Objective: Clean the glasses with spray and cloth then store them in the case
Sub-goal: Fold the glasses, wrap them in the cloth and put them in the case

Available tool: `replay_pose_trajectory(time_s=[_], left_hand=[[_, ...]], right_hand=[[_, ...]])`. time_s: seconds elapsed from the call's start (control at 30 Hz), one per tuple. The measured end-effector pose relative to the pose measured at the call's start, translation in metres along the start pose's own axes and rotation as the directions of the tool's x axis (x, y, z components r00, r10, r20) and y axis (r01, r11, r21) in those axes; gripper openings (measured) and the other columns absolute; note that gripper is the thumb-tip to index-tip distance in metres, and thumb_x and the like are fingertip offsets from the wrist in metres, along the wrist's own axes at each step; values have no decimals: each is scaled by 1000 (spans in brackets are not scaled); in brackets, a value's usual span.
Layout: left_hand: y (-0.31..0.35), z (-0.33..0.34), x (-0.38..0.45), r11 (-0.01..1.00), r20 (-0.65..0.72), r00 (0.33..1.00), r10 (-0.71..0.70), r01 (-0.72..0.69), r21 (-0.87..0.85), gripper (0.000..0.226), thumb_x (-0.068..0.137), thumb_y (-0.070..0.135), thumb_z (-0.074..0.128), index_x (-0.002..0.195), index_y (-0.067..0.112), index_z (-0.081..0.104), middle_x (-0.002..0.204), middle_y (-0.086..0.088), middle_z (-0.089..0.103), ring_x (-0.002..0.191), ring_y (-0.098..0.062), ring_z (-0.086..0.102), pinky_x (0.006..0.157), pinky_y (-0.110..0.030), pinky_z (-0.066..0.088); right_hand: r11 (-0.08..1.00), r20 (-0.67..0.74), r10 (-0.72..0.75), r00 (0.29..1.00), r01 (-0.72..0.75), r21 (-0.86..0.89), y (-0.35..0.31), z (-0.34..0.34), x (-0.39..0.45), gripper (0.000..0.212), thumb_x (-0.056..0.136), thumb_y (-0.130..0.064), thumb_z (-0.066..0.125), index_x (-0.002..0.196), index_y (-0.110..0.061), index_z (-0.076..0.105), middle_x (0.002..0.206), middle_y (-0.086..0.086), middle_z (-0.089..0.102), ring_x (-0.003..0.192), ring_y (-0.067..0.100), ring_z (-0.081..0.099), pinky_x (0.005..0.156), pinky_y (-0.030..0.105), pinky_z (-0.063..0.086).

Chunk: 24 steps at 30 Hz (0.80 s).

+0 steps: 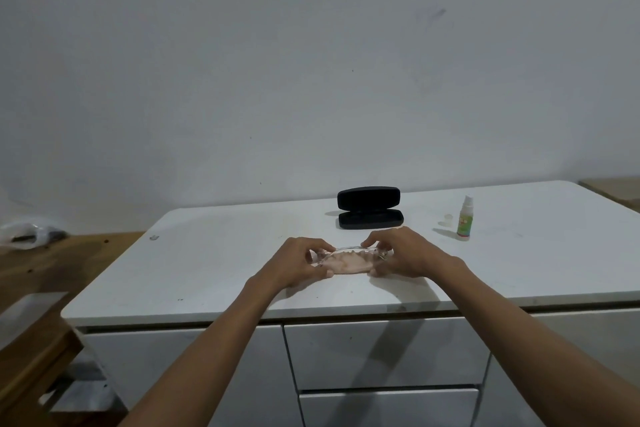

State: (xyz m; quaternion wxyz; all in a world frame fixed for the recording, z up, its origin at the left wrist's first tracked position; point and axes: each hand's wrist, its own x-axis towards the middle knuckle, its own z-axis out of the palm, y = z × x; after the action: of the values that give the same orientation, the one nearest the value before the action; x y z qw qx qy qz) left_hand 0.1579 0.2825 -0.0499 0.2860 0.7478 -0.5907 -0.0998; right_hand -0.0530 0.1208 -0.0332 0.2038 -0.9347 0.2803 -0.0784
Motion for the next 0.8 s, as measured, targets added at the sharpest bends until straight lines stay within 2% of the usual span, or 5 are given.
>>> replay_pose_trajectory(time_s=[0.17,0.33,0.53,0.63,0.8], left_hand=[[-2,0,3,996,-15,1000,-26,24,-88,40,70,34,85,109,35,76,98,12,71,65,-2,51,65,-20,43],[-2,-1,22,990,-30,999,-26,21,-143,37,66,31,85,102,37,77,93,10,72,59,-10,42,62,-26,43],[5,-1,72,986,-104,995,9,-26,-165,38,67,24,82,102,37,75,99,12,70,48,-2,43,59,-25,37],[8,1,98,989,-135,991,8,-28,-147,40,68,25,81,106,35,74,105,9,71,56,12,50,64,-25,38],[1,13,132,984,-181,984,-10,-22,-175,44,67,24,78,109,35,72,102,12,68,69,12,53,68,-24,38]], right_hand=[[999,2,12,1000,-12,53,3,-1,5,55,72,-38,86,122,-42,67,111,-6,67,103,15,61,88,32,49],[991,-12,17,1000,-16,130,11,-9,17,51,71,-27,85,118,-40,69,111,-2,68,98,11,59,73,22,41],[985,-133,42,990,-18,171,28,-31,46,48,66,-25,84,106,-48,67,108,0,69,93,16,64,80,33,51],[984,-187,50,981,-17,178,39,-40,64,51,69,-27,84,115,-42,69,110,-1,68,76,6,56,71,30,44],[988,-253,53,966,-13,156,53,-42,89,49,75,-26,81,122,-36,69,99,-4,66,64,-2,50,62,28,39]])
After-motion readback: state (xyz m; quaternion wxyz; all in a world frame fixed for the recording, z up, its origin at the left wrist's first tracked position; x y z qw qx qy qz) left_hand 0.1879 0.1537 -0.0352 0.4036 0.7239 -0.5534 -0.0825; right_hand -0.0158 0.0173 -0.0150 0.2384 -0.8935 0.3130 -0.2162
